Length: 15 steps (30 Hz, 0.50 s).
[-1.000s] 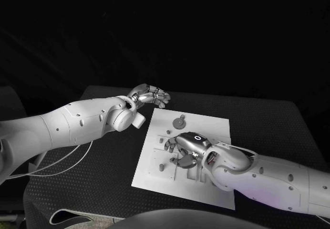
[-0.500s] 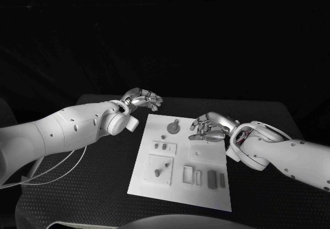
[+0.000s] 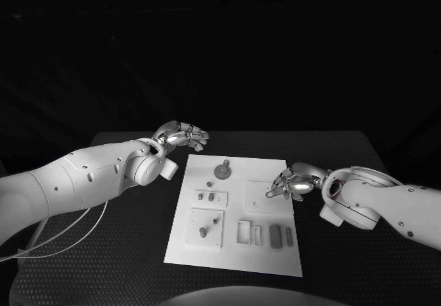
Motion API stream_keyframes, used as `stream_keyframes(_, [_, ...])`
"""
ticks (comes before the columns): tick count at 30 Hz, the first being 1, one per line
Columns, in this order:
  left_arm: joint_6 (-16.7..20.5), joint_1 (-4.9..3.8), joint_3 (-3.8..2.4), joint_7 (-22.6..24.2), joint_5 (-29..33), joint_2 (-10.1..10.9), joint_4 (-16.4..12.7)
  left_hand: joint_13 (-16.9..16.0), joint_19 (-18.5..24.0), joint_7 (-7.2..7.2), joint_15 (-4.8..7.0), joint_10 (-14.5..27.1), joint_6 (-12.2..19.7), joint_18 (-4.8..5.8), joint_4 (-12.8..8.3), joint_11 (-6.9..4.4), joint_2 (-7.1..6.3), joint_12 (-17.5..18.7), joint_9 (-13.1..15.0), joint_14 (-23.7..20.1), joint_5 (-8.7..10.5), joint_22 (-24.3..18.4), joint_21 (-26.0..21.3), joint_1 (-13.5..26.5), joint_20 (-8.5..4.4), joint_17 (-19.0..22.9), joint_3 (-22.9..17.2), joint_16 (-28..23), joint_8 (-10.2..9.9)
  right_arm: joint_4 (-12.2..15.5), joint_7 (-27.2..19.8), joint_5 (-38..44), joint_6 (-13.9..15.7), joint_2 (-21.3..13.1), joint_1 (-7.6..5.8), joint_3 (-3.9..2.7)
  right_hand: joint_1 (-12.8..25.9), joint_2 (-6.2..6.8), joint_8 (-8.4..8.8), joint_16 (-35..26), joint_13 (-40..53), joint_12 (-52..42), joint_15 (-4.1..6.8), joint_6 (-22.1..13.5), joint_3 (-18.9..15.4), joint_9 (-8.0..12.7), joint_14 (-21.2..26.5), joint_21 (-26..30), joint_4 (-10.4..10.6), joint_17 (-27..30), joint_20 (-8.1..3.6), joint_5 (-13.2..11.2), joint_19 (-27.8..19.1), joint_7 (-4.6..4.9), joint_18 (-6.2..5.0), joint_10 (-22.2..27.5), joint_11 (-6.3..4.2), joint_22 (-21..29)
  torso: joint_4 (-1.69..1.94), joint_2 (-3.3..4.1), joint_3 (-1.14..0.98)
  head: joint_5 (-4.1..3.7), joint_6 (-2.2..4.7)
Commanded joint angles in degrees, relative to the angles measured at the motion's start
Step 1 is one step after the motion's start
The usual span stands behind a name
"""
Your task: Assemble the parts on the task board
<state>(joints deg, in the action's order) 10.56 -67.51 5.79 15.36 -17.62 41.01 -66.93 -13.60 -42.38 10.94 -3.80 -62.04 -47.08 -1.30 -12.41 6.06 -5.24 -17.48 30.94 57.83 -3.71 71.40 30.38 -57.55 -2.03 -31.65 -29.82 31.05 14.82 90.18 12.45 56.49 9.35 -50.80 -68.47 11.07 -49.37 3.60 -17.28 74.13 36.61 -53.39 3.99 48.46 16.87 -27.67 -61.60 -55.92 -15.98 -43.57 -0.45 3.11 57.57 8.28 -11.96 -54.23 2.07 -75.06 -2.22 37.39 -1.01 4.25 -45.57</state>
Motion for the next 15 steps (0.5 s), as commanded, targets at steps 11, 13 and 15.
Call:
stream_keyframes(11, [-1.3,0.37,0.11,0.6,0.7,-0.4,-0.2,-0.1,-0.3,-0.16,-0.09,0.0,0.4,-0.74,0.4,0.46,0.31,0.2,-0.1,0.3,0.14,0.1,-0.3,0.2,0.21,-0.2,0.0,-0.3,0.4,5.5,11.3,1.3,-9.7,-4.6,0.20,2.44,-0.7,-0.84,-3.26,9.6,20.8,-24.4,2.28,6.3,4.1,-4.8,-2.8,-3.8,3.0,-9.2,-1.84,-0.3,4.6,-2.23,-3.04,-2.1,-2.29,-0.7,-0.35,-0.44,0.29,-0.63,-0.59])
stream_keyframes(13, [-1.4,0.46,0.14,0.6,0.7,-0.5,-0.1,-0.1,-0.3,-0.17,-0.09,0.0,0.4,-0.74,0.4,0.46,0.33,0.2,-0.1,0.3,0.14,0.1,-0.3,0.2,0.21,-0.2,0.0,-0.3,0.4,5.6,12.4,1.9,-10.9,-4.5,0.21,2.49,-1.0,-0.36,-3.26,9.6,22.9,-25.0,2.47,6.4,6.4,-5.3,-4.7,-4.0,3.7,-11.2,-2.37,-0.3,5.4,-2.36,-3.04,-4.5,-2.46,-0.5,-0.36,-0.53,0.31,-0.67,-0.74])
stream_keyframes(15, [-1.5,0.51,0.21,0.6,0.8,-0.6,-0.1,-0.1,-0.3,-0.17,-0.09,0.0,0.4,-0.74,0.4,0.46,0.35,0.2,-0.1,0.3,0.14,0.1,-0.3,0.2,0.21,-0.2,0.0,-0.3,0.4,5.8,13.4,2.0,-11.5,-4.5,0.31,2.54,-0.7,-0.13,-3.23,9.8,24.5,-25.5,2.52,6.5,7.5,-5.6,-6.5,-4.2,4.3,-13.3,-2.59,-0.3,6.1,-2.44,-3.04,-6.5,-2.53,-0.5,-0.33,-0.57,0.30,-0.71,-0.89])
